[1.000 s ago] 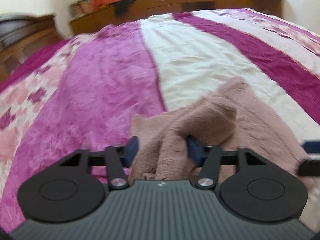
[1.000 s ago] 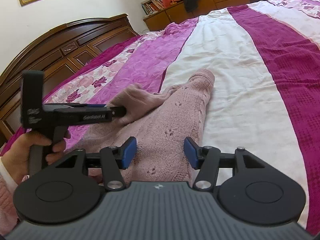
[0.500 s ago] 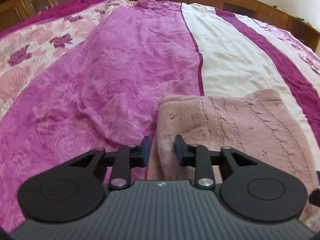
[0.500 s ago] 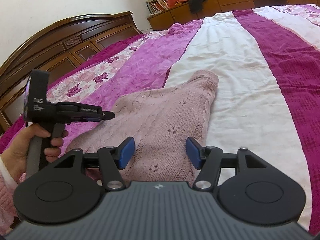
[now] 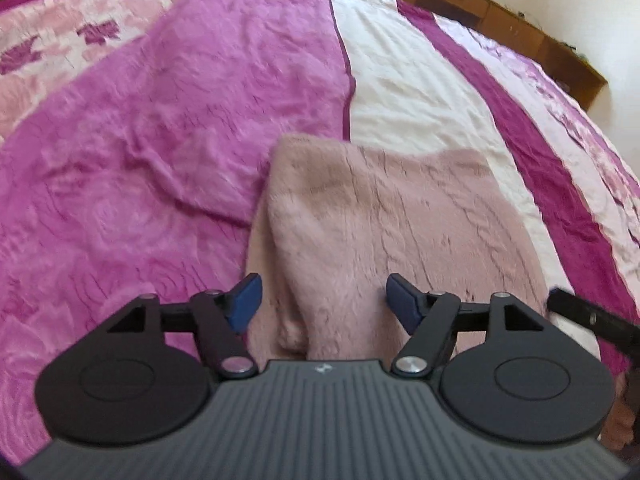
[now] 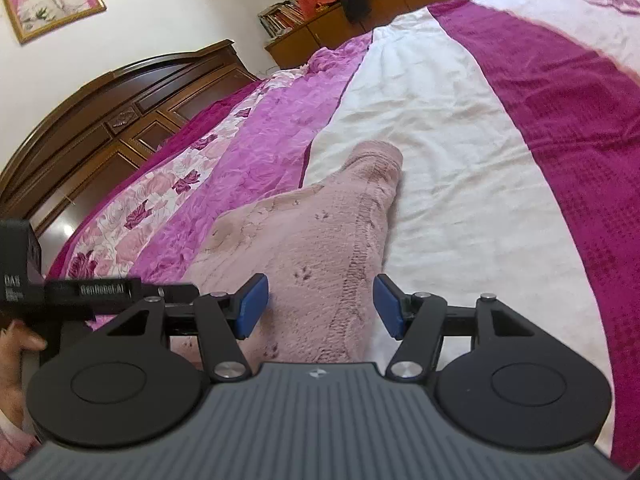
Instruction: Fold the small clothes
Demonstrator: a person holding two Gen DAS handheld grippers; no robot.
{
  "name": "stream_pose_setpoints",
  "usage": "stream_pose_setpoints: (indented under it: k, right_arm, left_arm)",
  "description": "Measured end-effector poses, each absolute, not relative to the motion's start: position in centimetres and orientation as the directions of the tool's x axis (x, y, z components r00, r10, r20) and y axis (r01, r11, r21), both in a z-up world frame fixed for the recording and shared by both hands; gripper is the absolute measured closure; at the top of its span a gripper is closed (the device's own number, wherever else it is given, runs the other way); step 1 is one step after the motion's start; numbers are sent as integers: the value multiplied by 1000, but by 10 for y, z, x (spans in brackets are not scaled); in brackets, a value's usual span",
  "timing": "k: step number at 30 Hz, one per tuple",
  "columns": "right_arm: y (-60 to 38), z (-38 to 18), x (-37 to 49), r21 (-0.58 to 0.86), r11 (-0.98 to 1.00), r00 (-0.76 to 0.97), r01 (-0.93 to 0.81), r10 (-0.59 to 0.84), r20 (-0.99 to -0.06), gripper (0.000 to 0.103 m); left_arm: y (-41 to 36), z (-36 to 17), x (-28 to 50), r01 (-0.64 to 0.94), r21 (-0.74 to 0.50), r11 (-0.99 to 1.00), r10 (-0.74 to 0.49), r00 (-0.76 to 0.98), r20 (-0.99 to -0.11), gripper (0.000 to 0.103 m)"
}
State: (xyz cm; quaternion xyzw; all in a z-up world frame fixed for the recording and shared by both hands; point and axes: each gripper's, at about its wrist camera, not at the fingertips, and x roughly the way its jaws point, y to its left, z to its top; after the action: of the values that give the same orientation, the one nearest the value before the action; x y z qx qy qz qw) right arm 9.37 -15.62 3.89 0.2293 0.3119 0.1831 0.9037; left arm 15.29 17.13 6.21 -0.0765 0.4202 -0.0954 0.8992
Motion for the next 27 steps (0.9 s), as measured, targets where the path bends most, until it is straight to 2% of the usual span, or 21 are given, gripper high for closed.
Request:
stream_pose_setpoints:
  k: [2, 7, 10, 14, 15, 16, 17, 18, 19, 21, 27]
  right_arm:
    - [-159, 34, 100, 557, 812, 720, -175, 492, -490, 37]
    - [-157, 20, 112, 606, 778, 664, -165, 542, -515, 36]
    - [-155, 9, 121, 649, 746, 632, -152, 578, -516, 31]
    - [-155, -7, 134, 725, 678, 605, -123, 630, -486, 29]
    - [-155, -7, 136, 731, 672, 602, -122, 635, -484, 29]
    - [-154, -7, 138, 736, 666, 599, -120, 639, -482, 29]
    - [-152, -7, 140, 739, 663, 596, -122, 644, -480, 33]
    - [-151, -5, 141, 736, 665, 597, -126, 643, -480, 41]
    - [-151, -3, 141, 732, 668, 602, -133, 641, -476, 44]
    - [-152, 6, 139, 733, 662, 614, -155, 646, -453, 50]
    - [-162, 47, 126, 723, 656, 648, -216, 651, -396, 53]
  left_arm:
    - [169, 56, 153, 115, -209, 971, -234, 617, -751, 32]
    - [176, 46, 154, 80, -224, 971, -225, 611, -759, 21]
    - [185, 40, 156, 57, -307, 950, -278, 601, -750, 23]
    - [188, 33, 152, 88, -472, 877, -432, 572, -697, 25]
    - [185, 31, 150, 96, -484, 870, -446, 572, -689, 27]
    - [181, 30, 148, 105, -475, 874, -443, 575, -688, 35]
    - [177, 30, 146, 113, -457, 882, -432, 582, -689, 38]
    - [176, 31, 145, 114, -453, 884, -427, 590, -685, 45]
    - [176, 32, 143, 110, -456, 883, -426, 597, -680, 54]
    - [178, 36, 140, 99, -480, 872, -435, 609, -664, 60]
    - [171, 55, 123, 120, -526, 842, -476, 622, -622, 65]
